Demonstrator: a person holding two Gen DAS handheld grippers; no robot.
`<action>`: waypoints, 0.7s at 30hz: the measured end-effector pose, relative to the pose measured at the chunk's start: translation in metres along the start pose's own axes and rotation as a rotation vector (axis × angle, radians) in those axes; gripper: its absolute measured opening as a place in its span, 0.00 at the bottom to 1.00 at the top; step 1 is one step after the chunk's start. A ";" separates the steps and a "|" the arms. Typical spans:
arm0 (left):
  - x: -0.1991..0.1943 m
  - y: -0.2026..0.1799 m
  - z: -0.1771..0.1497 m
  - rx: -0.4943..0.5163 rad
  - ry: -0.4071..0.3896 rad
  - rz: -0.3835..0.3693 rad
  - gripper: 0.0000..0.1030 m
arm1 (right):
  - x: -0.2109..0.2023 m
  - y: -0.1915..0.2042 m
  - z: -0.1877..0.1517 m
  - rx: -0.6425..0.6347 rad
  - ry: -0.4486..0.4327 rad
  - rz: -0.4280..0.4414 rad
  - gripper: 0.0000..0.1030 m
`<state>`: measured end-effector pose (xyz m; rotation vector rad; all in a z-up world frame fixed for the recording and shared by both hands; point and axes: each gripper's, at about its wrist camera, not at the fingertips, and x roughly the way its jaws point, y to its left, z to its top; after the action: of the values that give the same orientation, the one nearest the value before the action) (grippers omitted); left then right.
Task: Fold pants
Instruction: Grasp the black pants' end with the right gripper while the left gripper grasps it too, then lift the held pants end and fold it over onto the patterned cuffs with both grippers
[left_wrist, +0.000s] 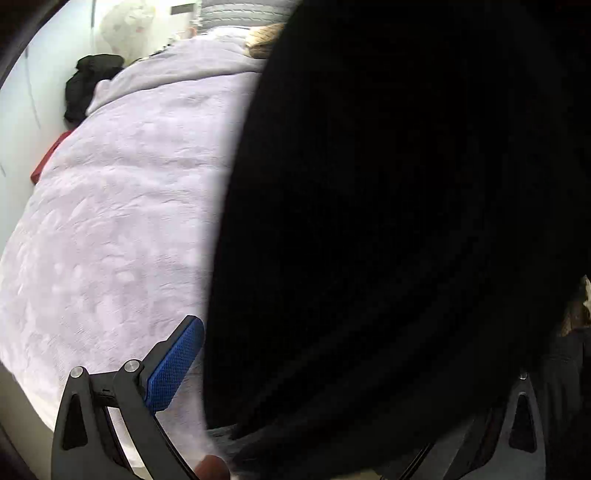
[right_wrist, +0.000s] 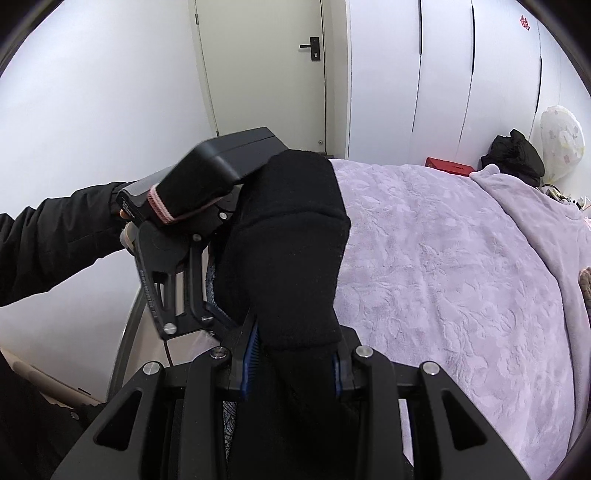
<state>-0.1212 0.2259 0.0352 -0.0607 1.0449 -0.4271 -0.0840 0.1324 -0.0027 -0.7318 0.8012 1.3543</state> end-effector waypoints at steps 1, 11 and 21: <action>-0.006 0.006 -0.004 -0.021 -0.008 -0.035 1.00 | -0.004 0.002 -0.002 -0.006 -0.009 0.002 0.31; -0.057 -0.011 -0.035 0.033 -0.143 0.008 1.00 | -0.031 0.036 -0.027 -0.095 -0.080 -0.062 0.27; 0.027 -0.017 -0.001 -0.099 0.076 -0.087 0.53 | -0.005 0.013 -0.009 -0.046 0.016 -0.148 0.29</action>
<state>-0.1155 0.2003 0.0171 -0.1802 1.1406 -0.4593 -0.0974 0.1232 -0.0035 -0.8231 0.7162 1.2386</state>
